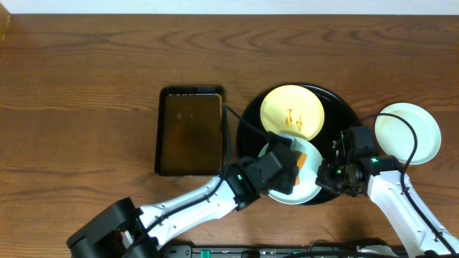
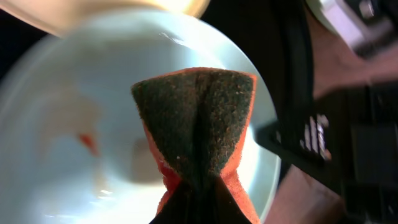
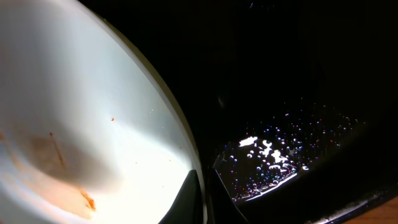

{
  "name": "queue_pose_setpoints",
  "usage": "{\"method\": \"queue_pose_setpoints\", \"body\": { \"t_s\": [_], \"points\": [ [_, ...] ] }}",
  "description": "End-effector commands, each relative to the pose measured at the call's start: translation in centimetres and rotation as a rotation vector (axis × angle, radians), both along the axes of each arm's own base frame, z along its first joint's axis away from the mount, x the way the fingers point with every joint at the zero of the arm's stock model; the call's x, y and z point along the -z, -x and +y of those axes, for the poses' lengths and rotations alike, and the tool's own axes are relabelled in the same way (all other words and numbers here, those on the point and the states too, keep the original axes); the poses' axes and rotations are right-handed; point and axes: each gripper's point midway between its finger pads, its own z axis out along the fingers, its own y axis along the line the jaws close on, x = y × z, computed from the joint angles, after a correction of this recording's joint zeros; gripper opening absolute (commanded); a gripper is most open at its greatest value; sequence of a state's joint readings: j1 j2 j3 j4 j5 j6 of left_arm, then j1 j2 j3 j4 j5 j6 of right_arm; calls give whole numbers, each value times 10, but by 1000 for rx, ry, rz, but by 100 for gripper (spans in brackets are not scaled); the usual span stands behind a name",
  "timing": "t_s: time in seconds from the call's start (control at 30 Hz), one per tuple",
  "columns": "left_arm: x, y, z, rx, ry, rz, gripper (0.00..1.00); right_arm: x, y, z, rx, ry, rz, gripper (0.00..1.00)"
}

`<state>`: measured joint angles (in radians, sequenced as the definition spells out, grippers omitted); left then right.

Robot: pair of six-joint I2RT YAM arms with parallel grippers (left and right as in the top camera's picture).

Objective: Clean dirty plates on tray and stack at the side
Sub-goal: 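Scrub the second pale green plate with the sponge in the left gripper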

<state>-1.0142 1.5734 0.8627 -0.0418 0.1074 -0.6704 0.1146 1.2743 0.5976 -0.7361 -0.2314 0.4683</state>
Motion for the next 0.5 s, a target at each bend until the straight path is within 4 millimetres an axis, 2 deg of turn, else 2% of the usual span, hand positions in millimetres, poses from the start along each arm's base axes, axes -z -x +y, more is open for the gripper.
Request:
{"method": "queue_pose_setpoints", "body": {
  "t_s": [0.0, 0.33, 0.4, 0.47],
  "points": [
    [10, 10, -16, 26, 2, 30, 8, 3, 4, 0, 8, 13, 17, 1],
    [53, 21, -21, 32, -48, 119, 8, 3, 4, 0, 7, 13, 19, 1],
    [58, 18, -16, 32, -79, 101, 7, 3, 4, 0, 8, 14, 20, 1],
    [61, 4, -4, -12, -123, 58, 8, 3, 5, 0, 8, 14, 21, 1]
  ]
}}
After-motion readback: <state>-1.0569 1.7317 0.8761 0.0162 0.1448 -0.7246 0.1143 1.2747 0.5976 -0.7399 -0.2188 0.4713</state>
